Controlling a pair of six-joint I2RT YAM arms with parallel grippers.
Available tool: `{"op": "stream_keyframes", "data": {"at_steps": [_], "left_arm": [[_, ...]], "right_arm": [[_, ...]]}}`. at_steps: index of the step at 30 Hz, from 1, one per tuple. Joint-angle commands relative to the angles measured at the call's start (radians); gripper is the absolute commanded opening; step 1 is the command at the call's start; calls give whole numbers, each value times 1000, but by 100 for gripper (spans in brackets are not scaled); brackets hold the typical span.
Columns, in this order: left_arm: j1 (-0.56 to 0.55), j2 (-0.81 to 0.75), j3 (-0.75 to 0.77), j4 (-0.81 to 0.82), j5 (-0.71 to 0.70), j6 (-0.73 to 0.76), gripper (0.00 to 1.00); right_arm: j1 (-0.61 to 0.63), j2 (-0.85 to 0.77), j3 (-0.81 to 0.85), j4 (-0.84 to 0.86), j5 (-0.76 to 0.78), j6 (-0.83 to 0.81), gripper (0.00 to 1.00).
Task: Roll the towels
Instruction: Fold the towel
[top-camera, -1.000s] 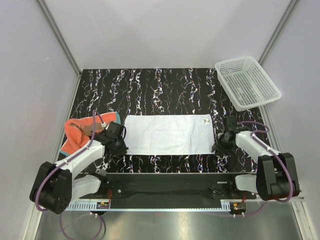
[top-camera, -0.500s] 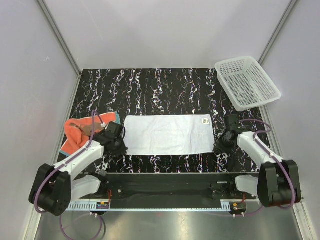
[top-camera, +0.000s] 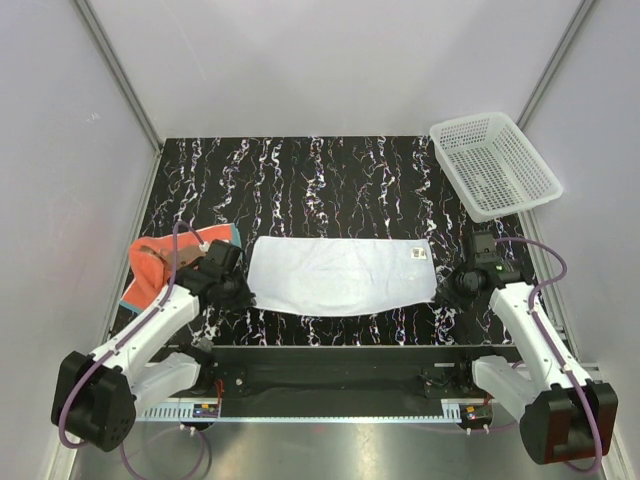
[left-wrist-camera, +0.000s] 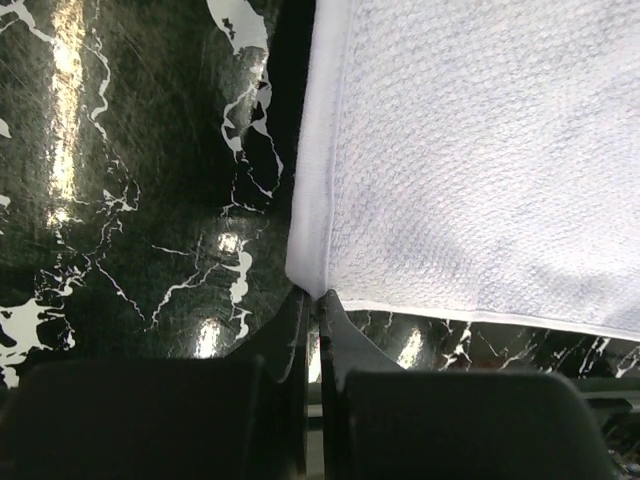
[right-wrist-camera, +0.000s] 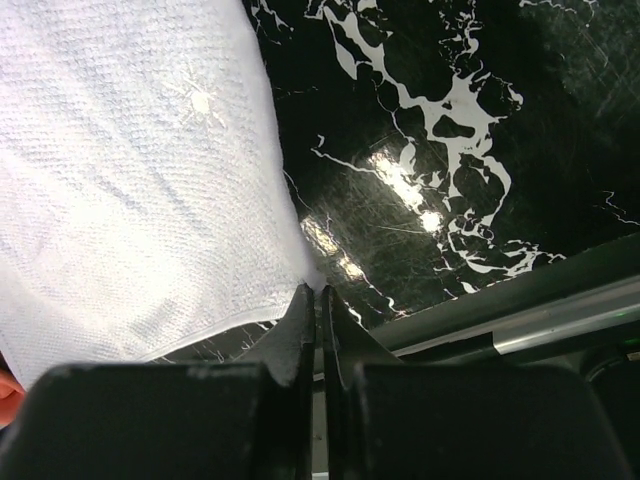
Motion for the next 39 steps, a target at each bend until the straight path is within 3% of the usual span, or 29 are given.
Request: {"op": "stream_keyframes", "data": {"at_steps": [1,9,22,39], "left_arm": [[2,-1,99,-34,33,17,0],[26,180,381,-120,-14,154,0],[107,468,561,-62,-4,221,0],[158,678,694,-81,9,279,0]], "right_arm": [[6,16,59,3,23,13,0],[6,237,246,54,72,-91,0],[3,512,425,123,115,-169,0],[-24,679,517,165,121,-195,0]]}}
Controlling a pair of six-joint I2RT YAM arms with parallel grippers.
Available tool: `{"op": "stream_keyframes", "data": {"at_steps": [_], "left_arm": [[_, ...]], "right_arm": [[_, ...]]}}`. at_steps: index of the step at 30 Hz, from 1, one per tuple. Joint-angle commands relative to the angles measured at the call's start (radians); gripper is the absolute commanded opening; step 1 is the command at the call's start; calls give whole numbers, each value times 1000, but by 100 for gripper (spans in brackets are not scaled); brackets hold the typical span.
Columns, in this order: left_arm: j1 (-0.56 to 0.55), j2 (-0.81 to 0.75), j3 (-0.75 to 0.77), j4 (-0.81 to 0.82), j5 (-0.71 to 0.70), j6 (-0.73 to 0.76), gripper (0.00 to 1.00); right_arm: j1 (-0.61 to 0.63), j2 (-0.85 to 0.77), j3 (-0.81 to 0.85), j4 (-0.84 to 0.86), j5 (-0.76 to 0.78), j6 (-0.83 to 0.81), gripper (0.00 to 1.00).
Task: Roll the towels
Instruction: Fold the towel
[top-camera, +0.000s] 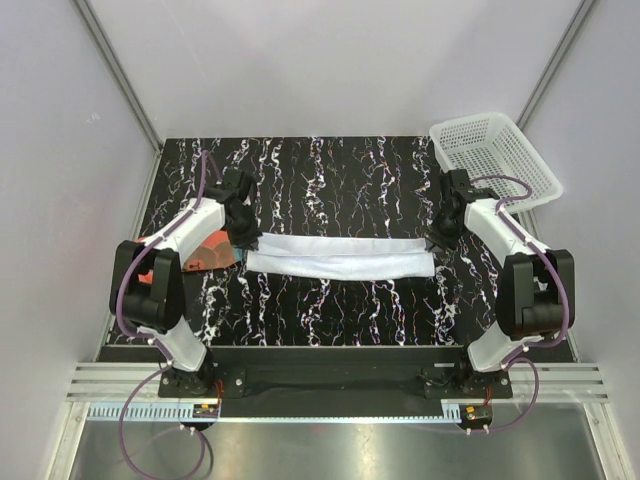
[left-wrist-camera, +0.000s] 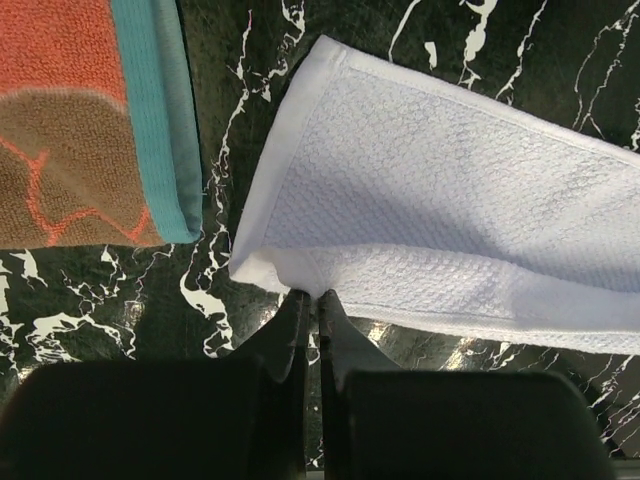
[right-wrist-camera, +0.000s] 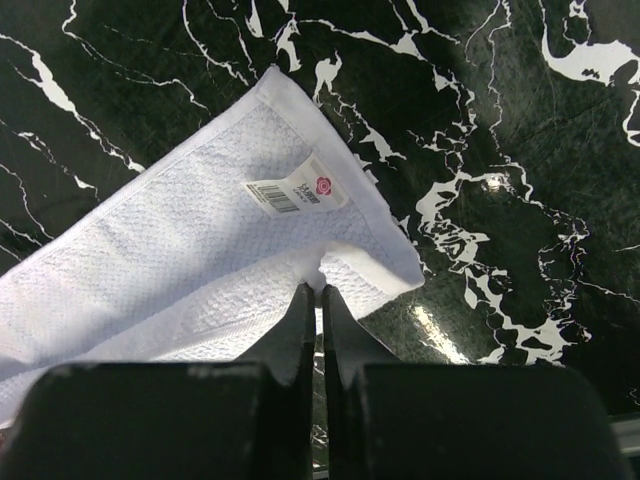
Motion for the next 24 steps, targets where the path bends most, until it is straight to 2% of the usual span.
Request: {"op": "stream_keyframes", "data": {"at_steps": [1,15,21,24], "left_arm": [[10,22,62,2,8,33,0],[16,137,151,-18,4,42,1],[22,183,174,-18,-2,41,6],[28,198,182,-15,-9,35,12]], "right_arm": [[-16,11,45,26,36,-21,0],[-30,80,82,40,30,-39,0],[-36,114,96,51,33,-42,0],[-41,137,102,54,31,-44,0]]}}
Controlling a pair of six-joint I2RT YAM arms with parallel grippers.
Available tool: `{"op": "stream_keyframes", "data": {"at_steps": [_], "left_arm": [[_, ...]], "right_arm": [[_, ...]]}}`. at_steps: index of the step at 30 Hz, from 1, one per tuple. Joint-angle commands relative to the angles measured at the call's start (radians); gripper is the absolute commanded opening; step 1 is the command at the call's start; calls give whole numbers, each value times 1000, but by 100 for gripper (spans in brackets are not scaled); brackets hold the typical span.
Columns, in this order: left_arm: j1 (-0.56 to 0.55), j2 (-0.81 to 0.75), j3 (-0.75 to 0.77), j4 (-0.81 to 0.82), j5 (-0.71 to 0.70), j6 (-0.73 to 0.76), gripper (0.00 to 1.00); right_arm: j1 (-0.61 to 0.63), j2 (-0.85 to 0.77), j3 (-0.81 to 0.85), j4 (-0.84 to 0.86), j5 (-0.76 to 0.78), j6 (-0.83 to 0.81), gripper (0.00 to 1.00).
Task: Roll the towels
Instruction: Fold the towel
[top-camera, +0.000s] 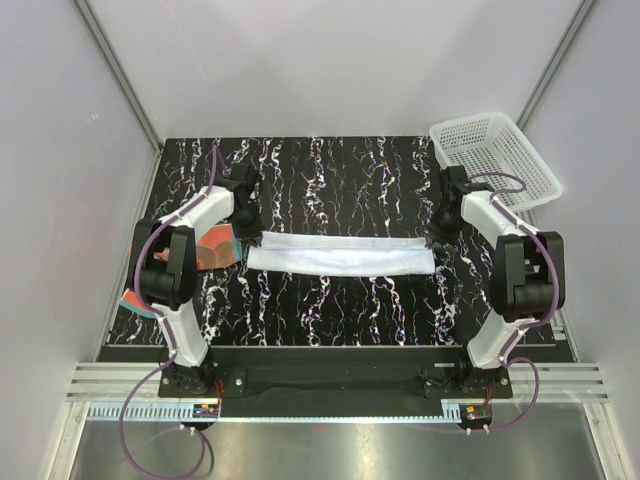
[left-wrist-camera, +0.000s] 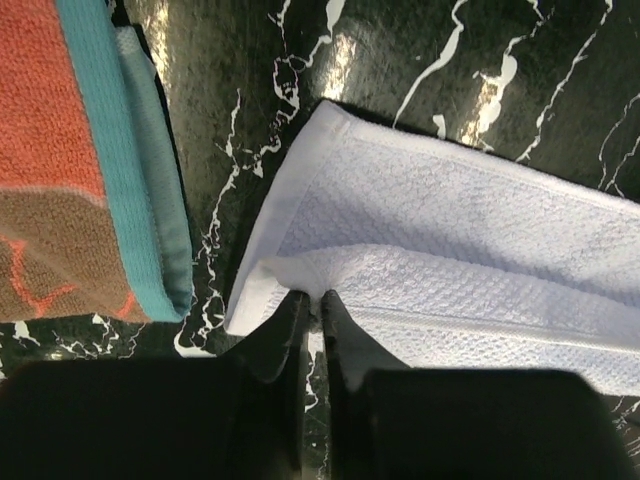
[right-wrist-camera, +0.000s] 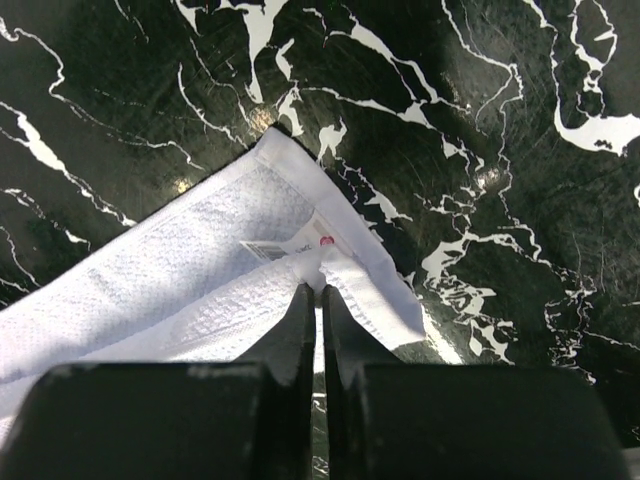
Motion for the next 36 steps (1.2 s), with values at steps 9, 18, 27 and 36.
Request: {"op": "stream_keyframes", "data": {"at_steps": [9,18,27,36], "left_arm": [[28,80,131,-7,-11,23,40],[36,88,221,-40,-14,46,66],[16,-123,110,-3,-61,87,82],[-44,-390,-199,54,-114,164,81]], "right_arm": [[-28,98,89,34,0,-13,20],[-32,77,172,-26,34,-21,82],[-32,-86,154,-94,106,-61,85],[-32,-321,-176,23,-50,-38,74]]}}
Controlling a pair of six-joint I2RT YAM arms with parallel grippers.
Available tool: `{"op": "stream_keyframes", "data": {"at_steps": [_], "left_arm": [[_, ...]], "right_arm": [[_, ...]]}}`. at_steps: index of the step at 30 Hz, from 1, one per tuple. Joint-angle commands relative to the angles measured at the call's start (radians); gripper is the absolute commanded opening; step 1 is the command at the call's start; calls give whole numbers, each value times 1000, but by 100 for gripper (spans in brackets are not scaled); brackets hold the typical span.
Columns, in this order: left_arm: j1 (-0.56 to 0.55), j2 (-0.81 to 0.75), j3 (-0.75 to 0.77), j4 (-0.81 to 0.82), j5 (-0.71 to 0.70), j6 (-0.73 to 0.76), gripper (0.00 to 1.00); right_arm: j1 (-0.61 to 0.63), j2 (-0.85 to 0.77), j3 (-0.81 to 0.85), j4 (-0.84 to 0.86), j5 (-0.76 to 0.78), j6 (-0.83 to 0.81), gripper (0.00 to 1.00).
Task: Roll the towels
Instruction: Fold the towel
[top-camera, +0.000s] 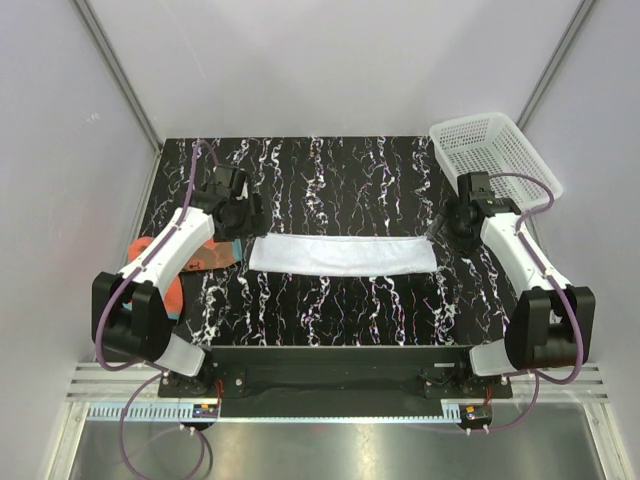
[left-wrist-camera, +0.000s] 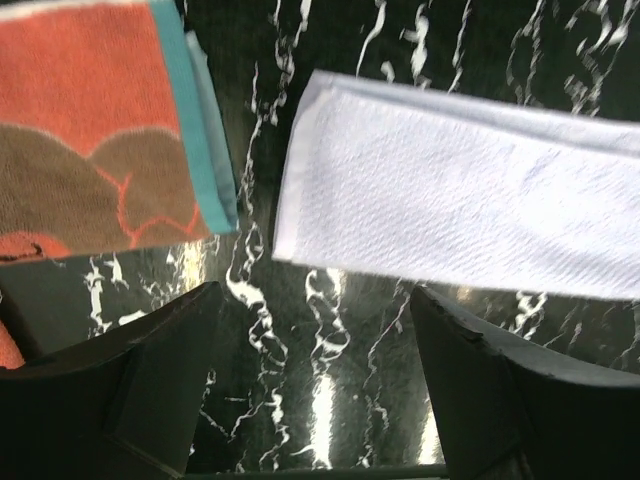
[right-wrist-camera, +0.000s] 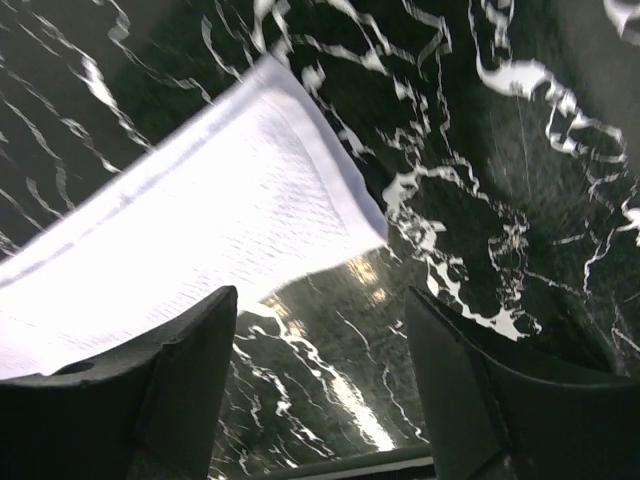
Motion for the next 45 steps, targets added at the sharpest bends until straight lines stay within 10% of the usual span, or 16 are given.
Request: {"op": "stream_keyframes", "data": {"at_steps": [1,39,45], "left_arm": [[-4,-60,-99,42,-37,53,81],[-39,-68,-175,54,-46,90,79],[-43,-60,-176,49,-54,90,79]], "right_arm": [[-6,-16,-93,43,-52,8,73],[-33,191,-253,264,17,33,42],[-41,182,-256,258,14,22,16]]}}
